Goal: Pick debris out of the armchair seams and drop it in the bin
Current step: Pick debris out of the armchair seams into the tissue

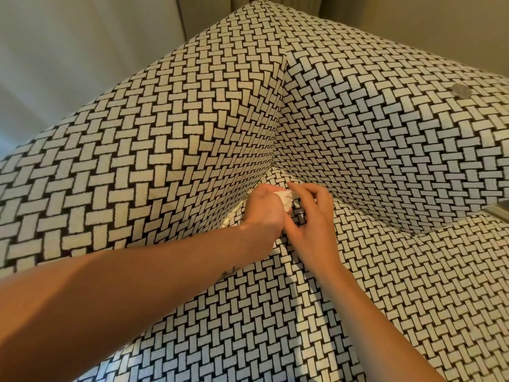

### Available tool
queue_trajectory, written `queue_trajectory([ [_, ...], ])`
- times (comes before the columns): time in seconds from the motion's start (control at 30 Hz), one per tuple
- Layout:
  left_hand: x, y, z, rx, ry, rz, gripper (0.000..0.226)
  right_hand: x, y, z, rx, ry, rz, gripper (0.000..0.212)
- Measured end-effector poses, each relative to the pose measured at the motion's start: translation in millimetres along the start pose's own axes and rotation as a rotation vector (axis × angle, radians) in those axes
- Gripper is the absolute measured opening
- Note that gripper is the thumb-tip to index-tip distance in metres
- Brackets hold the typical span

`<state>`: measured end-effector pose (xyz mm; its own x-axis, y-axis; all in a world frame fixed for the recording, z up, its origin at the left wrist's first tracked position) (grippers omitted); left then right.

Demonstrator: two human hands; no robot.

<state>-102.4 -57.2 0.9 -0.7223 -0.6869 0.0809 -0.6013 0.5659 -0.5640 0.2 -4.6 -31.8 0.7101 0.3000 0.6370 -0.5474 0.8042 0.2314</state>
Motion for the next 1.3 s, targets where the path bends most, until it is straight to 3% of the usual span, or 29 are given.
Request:
queue_trajectory([
  [0.1,-5,-2,5,0.064,0.016,0.064,0.018,3,-6,-2,-0.004,0.030,0.012,0.040],
  [0.23,-12,-2,10,0.113,0.026,0.137,0.029,-3,-14,3,0.011,0.021,0.021,0.039],
  [0.37,-8,7,16,0.102,-0.001,0.036,0.016,-7,-12,6,-0.034,0.119,0.065,0.053],
  [0.5,-5,11,17,0.079,0.036,-0.032,0.022,-3,-7,4,0.015,0.136,0.010,0.042],
  [0.6,-2,15,20,0.071,0.047,-0.088,0.021,-3,2,-5,-0.094,0.195,-0.008,0.035],
  [0.67,0,14,23,0.096,0.049,-0.099,0.025,-11,17,-9,-0.098,0.095,0.059,0.034],
  [0.8,11,4,26,0.092,0.075,-0.123,0.026,-29,27,-15,0.008,-0.232,0.295,0.054],
  [1.0,46,-12,30,0.168,0.009,-0.233,0.023,-46,17,-13,0.105,-0.642,0.417,0.062],
  [1.3,33,-2,23,0.126,-0.059,-0.137,0.022,-38,17,-3,0.239,-0.468,0.167,0.039],
])
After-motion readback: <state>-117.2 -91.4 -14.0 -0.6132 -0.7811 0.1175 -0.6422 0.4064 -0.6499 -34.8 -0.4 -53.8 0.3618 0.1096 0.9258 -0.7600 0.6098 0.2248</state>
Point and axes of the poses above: each hand's wrist, its own y-axis towards the middle knuckle, its own x-axis out of the back of the hand, z = x × y, the point moved 4 cm from there along y, towards the middle knuckle, and after that the axes turned 2 degrees about -x, right-handed, at the moved point
